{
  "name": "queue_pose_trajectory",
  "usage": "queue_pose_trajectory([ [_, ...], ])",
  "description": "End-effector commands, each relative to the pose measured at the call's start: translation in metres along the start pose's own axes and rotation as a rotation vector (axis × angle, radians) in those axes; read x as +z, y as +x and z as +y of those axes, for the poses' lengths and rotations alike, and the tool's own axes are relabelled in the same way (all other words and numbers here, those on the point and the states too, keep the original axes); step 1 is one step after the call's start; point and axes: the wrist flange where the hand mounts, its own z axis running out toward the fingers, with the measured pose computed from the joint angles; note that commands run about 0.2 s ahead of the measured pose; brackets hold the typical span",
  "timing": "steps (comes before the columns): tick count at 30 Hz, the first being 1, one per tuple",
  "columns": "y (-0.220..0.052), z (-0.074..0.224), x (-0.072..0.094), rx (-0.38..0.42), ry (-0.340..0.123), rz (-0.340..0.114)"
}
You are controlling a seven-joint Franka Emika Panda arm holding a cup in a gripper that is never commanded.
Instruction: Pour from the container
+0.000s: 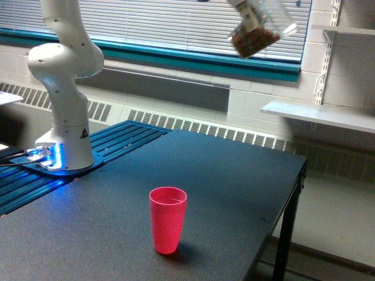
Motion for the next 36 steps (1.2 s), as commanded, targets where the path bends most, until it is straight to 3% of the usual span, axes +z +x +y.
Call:
queue_pose_trajectory([
  [1, 0.002, 0.038, 0.003, 0.021, -0.030, 0.023],
  [8, -0.009, 0.079, 0.017, 0.024, -0.076, 0.025],
  [15, -0.027, 0.119, 0.031, 0.042, -0.099, -0.009],
  [18, -0.035, 0.138, 0.037, 0.036, -0.132, 0.004],
  [26, -0.059, 0.172, 0.050, 0.057, -0.187, -0.048],
  [36, -0.086, 0.193, 0.066, 0.059, -0.236, -0.105],
])
